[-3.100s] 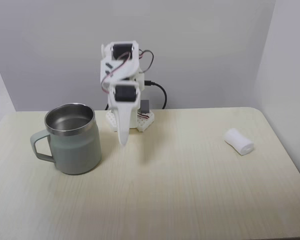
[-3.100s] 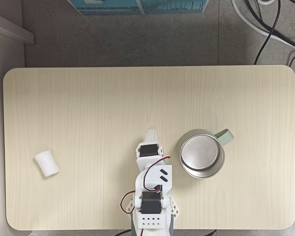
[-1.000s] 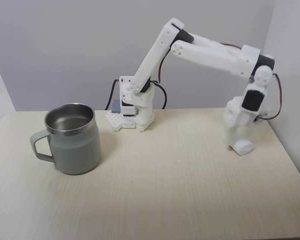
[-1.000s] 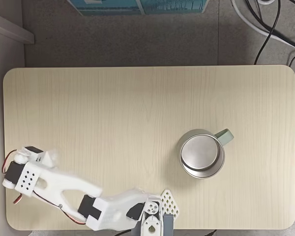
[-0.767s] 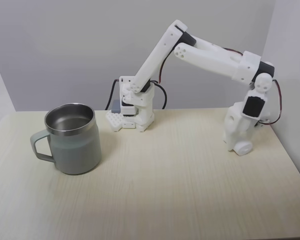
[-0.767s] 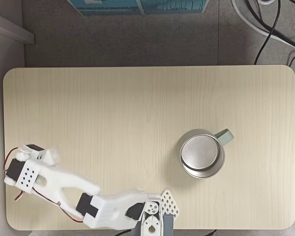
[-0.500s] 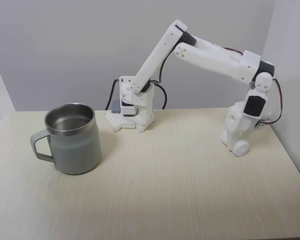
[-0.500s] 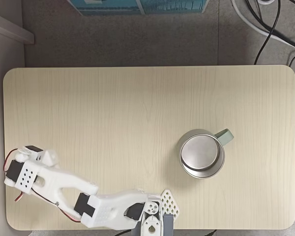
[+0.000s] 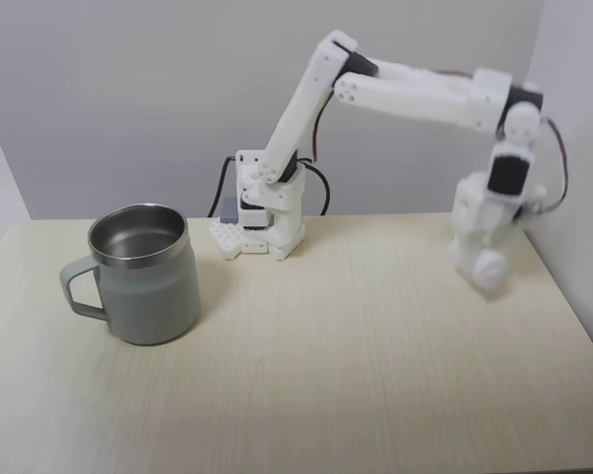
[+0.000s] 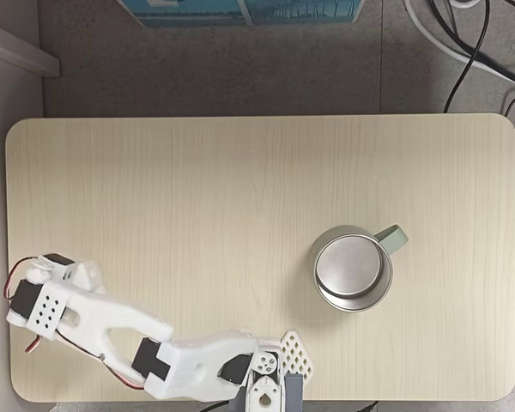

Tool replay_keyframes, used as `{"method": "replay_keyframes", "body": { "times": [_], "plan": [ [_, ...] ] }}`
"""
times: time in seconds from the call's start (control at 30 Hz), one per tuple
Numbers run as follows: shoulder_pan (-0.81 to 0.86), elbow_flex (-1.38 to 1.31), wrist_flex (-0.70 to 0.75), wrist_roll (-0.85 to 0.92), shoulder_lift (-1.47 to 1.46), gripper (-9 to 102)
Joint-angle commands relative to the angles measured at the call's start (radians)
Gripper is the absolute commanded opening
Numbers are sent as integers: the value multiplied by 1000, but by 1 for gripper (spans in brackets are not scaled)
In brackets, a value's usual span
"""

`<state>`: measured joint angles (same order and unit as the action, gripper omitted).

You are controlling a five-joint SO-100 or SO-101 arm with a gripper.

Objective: Grasp a dressing and put it in the cup.

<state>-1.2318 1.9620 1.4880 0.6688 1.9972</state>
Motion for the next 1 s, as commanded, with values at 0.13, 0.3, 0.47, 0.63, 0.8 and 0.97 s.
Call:
{"method": "replay_keyframes", "body": {
  "times": [0.13,0.3,0.47,0.63,0.8,0.97],
  "plan": [
    [8,176,156,-26,-189,0],
    [63,232,236,-31,-307,0],
    [212,239,256,-57,-407,0],
    [453,238,259,-100,-472,0],
    [695,229,261,-110,-589,0],
    [948,229,259,-147,-718,0]
  ]
}}
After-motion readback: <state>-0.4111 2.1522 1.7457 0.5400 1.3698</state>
